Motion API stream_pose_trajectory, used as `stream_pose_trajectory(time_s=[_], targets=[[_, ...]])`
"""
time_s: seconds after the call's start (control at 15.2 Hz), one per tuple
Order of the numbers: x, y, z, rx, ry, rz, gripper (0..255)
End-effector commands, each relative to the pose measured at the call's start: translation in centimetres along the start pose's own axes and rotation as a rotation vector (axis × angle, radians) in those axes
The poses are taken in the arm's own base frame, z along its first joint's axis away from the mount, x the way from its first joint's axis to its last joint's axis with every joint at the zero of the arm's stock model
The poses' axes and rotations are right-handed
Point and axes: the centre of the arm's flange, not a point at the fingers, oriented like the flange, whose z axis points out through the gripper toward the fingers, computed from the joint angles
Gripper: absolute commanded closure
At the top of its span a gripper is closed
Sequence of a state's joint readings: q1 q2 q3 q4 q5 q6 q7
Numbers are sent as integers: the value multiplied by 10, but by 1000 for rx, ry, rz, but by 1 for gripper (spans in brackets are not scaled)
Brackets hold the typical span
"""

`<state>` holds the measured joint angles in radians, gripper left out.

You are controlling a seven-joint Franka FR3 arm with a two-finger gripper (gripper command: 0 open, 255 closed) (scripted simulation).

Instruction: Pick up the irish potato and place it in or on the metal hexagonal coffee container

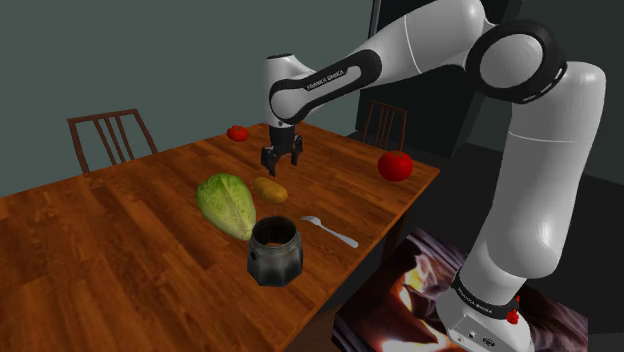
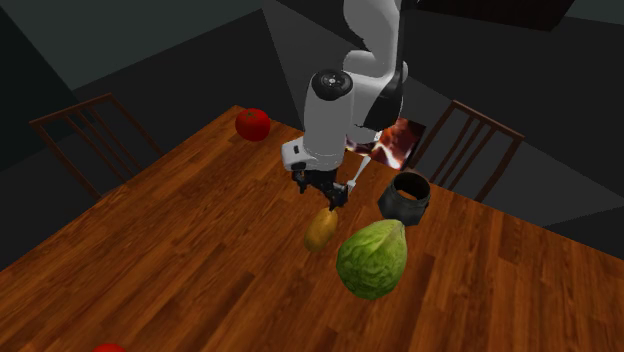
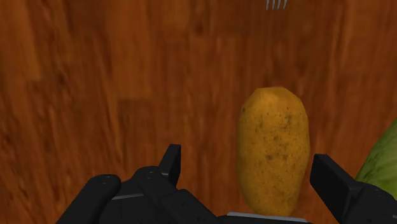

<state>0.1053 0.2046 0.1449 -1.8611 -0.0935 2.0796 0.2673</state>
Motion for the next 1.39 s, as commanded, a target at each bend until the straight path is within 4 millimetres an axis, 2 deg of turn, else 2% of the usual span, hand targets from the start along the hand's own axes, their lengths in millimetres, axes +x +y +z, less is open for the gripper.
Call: stream_pose_trajectory(time_s=[0.0,0.26,0.79,1.32], targets=[[18,-14,13,-2,5,-10,0],[54,-40,39,-6,16,-29,0],[57,-41,80,-6,16,-30,0],[57,-41,80,-6,16,-30,0]])
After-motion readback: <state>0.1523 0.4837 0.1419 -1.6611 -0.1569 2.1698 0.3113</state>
